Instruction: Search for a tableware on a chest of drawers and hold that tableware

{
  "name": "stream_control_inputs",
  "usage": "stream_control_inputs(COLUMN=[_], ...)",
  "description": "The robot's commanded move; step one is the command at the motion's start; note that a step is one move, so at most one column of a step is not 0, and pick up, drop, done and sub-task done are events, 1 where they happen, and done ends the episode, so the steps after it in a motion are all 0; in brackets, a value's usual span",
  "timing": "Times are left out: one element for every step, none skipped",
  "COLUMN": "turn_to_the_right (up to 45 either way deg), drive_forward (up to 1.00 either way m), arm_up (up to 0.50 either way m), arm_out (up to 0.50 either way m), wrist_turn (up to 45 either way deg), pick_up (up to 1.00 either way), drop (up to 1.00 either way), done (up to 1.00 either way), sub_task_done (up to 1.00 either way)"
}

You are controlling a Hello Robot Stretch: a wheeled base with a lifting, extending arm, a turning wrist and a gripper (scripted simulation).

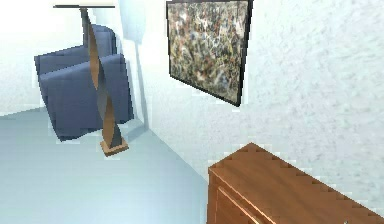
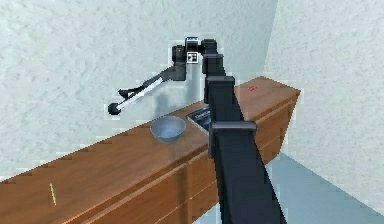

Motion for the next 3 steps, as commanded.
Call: stream_control_inputs(turn_to_the_right=[0.0, 0.0, 0.0], drive_forward=[0.00, 0.00, 0.00], arm_up=[0.00, 0.00, -0.30], arm_out=[0.00, 0.00, 0.00], wrist_turn=[45.0, 24.0, 0.0], pick_up=[0.00, 0.00, 0.00], drop=[0.00, 0.00, 0.00], done=[0.00, 0.00, 0.00], sub_task_done=[0.00, 0.00, 0.00])
